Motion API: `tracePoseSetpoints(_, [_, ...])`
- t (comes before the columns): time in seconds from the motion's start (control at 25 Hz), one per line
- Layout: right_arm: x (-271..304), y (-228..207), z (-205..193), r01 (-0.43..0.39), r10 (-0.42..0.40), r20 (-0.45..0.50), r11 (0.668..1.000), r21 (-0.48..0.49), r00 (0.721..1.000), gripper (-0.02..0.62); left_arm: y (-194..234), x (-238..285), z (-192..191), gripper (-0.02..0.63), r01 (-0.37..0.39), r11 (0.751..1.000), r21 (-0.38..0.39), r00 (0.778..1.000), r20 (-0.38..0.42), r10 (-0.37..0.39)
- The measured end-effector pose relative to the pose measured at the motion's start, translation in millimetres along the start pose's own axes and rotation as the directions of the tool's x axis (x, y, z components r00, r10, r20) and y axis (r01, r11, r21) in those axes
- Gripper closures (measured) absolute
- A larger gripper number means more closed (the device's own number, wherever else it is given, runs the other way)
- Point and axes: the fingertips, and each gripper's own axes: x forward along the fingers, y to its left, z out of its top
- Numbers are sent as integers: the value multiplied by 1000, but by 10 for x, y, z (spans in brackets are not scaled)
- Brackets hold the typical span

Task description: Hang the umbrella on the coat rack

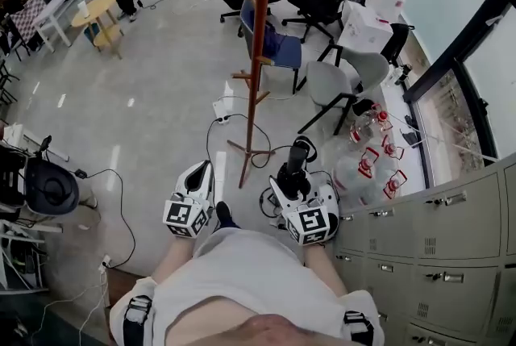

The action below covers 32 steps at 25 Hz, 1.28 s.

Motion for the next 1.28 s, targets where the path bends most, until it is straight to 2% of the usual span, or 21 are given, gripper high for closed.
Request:
tracePoseSetpoints(0.2, [712, -154, 226, 53, -53, 15, 999, 2, 998, 344, 616, 609, 277, 595, 67, 997, 28, 997, 26, -68])
tracePoseSetpoints(0.36, [1204, -254, 319, 86, -86, 23, 996, 11, 996, 344, 1023, 958, 338, 595, 103, 994, 47, 994, 17, -103])
tracePoseSetpoints(0.6, [1636, -377, 371, 81, -81, 8, 996, 26, 997, 344, 1370, 1256, 364, 595, 86, 996, 27, 996, 12, -86])
tracePoseSetpoints(0.88, [1897, -601, 389, 35, -35, 2, 999, 25, 999, 344, 1408, 1517, 380, 595, 48, 999, 17, 999, 9, -48])
tracePoseSetpoints(1.28, [2023, -838, 431, -68, 68, -4, 998, -3, 998, 344, 1204, 1732, 453, 595, -14, 1000, 13, 1000, 16, 14])
